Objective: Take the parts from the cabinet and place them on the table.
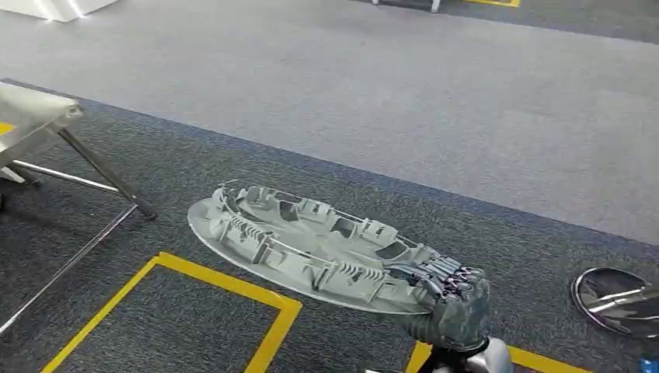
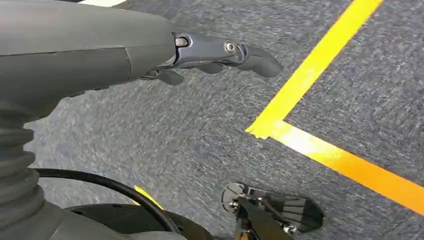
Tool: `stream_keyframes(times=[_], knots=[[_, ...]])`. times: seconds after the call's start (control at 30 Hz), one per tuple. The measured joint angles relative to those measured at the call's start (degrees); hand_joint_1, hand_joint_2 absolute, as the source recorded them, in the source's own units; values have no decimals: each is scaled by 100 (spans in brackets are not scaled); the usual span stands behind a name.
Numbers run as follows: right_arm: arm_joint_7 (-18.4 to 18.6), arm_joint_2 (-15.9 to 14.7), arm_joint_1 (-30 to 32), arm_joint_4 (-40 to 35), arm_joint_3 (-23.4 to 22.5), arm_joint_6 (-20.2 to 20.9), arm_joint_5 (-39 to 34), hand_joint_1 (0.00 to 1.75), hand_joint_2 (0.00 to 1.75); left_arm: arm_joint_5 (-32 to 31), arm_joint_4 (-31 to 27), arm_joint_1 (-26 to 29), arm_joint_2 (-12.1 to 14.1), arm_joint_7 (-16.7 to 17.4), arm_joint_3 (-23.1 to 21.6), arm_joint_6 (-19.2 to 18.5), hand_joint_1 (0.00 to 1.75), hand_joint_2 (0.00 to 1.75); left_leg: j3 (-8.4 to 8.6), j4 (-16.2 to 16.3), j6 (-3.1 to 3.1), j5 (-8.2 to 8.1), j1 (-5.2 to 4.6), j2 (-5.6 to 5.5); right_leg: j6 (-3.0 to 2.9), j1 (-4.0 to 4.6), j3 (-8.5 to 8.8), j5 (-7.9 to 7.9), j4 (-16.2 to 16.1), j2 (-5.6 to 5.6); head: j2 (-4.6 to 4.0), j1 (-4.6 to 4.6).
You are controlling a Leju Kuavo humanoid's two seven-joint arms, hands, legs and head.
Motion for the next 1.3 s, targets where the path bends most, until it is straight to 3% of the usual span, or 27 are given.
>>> stream_keyframes(times=[0.03, 0.07, 0.17, 0.2, 0.23, 0.27, 0.33, 0.37, 0.43, 0.5, 0.53, 0.57, 0.67, 0.7, 0.77, 0.83, 0.87, 0.9, 0.93, 1.0, 1.03, 1.07, 1.17, 1.2, 1.23, 1.27, 1.3], knots=[[0, 0, -4, 2, 0, 0, 0, 175, 175, 0, 0, -4, 2, 0, 4, -2, 0, 175, -22, 28, -35, -16, -28, -52, 1, -19, 80, -73, -186, 261, 0, -5], [-2, 0, 1, -2, 0, 0, 0, 175, 175, 0, 0, -16, 2, 0, 13, -2, 0, 175, -63, 65, -66, -17, -23, -114, -19, -27, 158, -82, -254, 251, 0, -20], [13, 2, 3, 0, 0, 0, 7, 175, 175, 2, 0, 13, 4, 2, 42, 2, 0, 175, -100, 21, -178, 45, 20, -265, -106, 13, 156, -45, -267, 109, 0, -11], [15, 2, -5, 0, 2, 0, 7, 175, 175, 2, 0, 12, 7, 2, 50, 6, 0, 175, -108, 78, -200, -12, 12, -90, -148, -18, 182, -23, -309, 16, 0, -2], [13, 13, -1, -2, 2, 0, 7, 175, 175, 2, 0, 10, 4, 2, 52, 7, 0, 175, -166, 234, -235, -130, -13, 201, -171, -9, 204, -32, -323, -36, 0, -77], [13, 22, 2, -2, 0, 0, 4, 175, 175, 2, 0, 0, 4, 2, 57, 7, 0, 175, -331, 594, -268, -343, -1, 332, -200, 5, 215, -42, -322, -124, 0, -87], [15, 22, 5, -2, -2, 0, 0, 175, 175, -18, 0, -4, 4, 24, 59, 7, 0, 175, -762, 1519, -297, -746, 22, 389, -226, 20, 223, -65, -322, -291, 0, -87], [15, 22, 6, -2, -2, 0, 0, 175, 175, -28, 0, 3, 4, 44, 59, 2, 0, 175, -903, 1806, -309, -817, 31, 391, -229, 24, 224, -73, -322, -368, 0, -87], [15, 22, 3, -2, -2, 0, -4, 175, 175, -57, 0, 16, 13, 107, 59, 0, 0, 175, -775, 1561, -307, -551, 33, 399, -225, 25, 247, -93, -322, -491, 0, -87], [24, 24, 1, -2, 4, 0, -4, 175, 175, -61, 0, 13, 20, 131, 59, 2, 0, 175, -255, 537, -264, -21, 26, 529, -207, 25, 309, -127, -322, -609, 0, -90], [31, 24, 0, -2, 4, 0, -2, 175, 175, -61, 0, 10, 20, 131, 59, 2, 0, 175, -60, 145, -232, 23, -6, 769, -192, 32, 329, -148, -323, -659, 0, -87], [33, 24, 3, -2, 0, 0, -4, 175, 175, -61, 0, -6, 15, 123, 59, 2, 0, 175, -21, 36, -196, -30, -75, 836, -148, 78, 319, -175, -303, -704, 0, -98], [20, 37, -10, -2, -7, 0, -2, 175, 175, -79, 0, 15, 22, 107, 61, 2, 0, 175, -75, 50, -96, -37, -89, 709, -75, 76, 359, -169, -359, -847, 0, -61], [17, 48, -11, -4, -9, 0, -7, 175, 175, -87, 0, 19, 20, 105, 61, 0, 0, 175, -32, -16, -47, -1, -47, 640, -20, 74, 378, -211, -354, -860, 0, -66], [-7, 50, -13, -7, -9, 0, -11, 175, 175, -125, 0, 5, 18, 103, 61, -22, 0, 175, -14, -41, 30, 16, -13, 552, 3, 43, 181, -486, 42, -364, 0, -35], [-39, 48, -5, -2, -11, 0, -20, 175, 175, -135, 0, -16, 4, 103, 61, -35, 0, 175, -14, -41, 57, 10, -17, 424, 13, 44, -296, -869, 976, -234, 0, 13], [-39, 48, -4, 0, -11, 0, -20, 175, 175, -140, 0, -14, 7, 105, 61, -37, 0, 175, -12, -39, 58, 9, -22, 361, 16, 49, -504, -949, 1324, -224, 0, 9], [-39, 48, 2, 2, -13, 0, -20, 175, 175, -140, 0, -9, 9, 105, 61, -37, 0, 175, -5, -38, 58, 9, -26, 294, 11, 48, -608, -887, 1427, -222, 0, 17], [-39, 48, 3, 4, -17, 0, -20, 175, 175, -140, 0, -5, 11, 105, 61, -37, 0, 175, 3, -34, 57, 8, -27, 207, -1, 48, -566, -667, 1234, -217, 0, 9], [-39, 50, -3, 2, -20, 0, -22, 175, 175, -144, 0, -8, 9, 105, 61, -42, 0, 175, 27, -28, 43, -1, -24, 65, -26, 42, -226, -152, 428, -149, 0, 13], [-42, 50, -13, 2, -20, 0, -20, 175, 175, -168, 0, -11, 7, 105, 61, -50, 0, 175, 34, -18, 21, -15, -17, -10, -41, 24, 19, 75, -157, 51, 0, 15], [-44, 50, -20, 9, -20, 0, -20, 175, 175, -177, 0, -21, 9, 105, 61, -55, 0, 175, 1, 20, -11, -28, -53, -66, -45, 4, 89, -15, -289, 224, 0, 7], [-61, 57, -22, 15, -26, 0, -20, 175, 175, -181, 0, 7, 9, 105, 61, -59, 0, 175, -41, -6, -118, 15, 14, -216, -91, 56, 155, -17, -296, 102, 0, 7], [-63, 59, -23, 15, -26, 0, -22, 175, 175, -181, 0, 7, 15, 105, 61, -59, 0, 175, -53, 2, -151, 7, -3, -277, -133, 19, 181, 4, -347, 39, 0, 0], [-63, 63, -31, 15, -26, 0, -22, 175, 175, -181, 0, 8, 22, 105, 61, -59, 0, 175, -52, 70, -166, -56, -11, -140, -158, 5, 210, 15, -370, -50, 0, 18], [-63, 77, -28, 13, -26, 0, -22, 175, 175, -181, 0, 2, 15, 105, 61, -57, 0, 175, -160, 296, -206, -220, -25, 133, -196, 1, 227, 4, -380, -100, 0, -64], [-70, 85, -23, 13, -26, 0, -24, 175, 175, -181, 0, -8, 22, 105, 61, -59, 0, 175, -351, 709, -247, -446, -8, 288, -211, 11, 234, -7, -380, -182, 0, -72]])
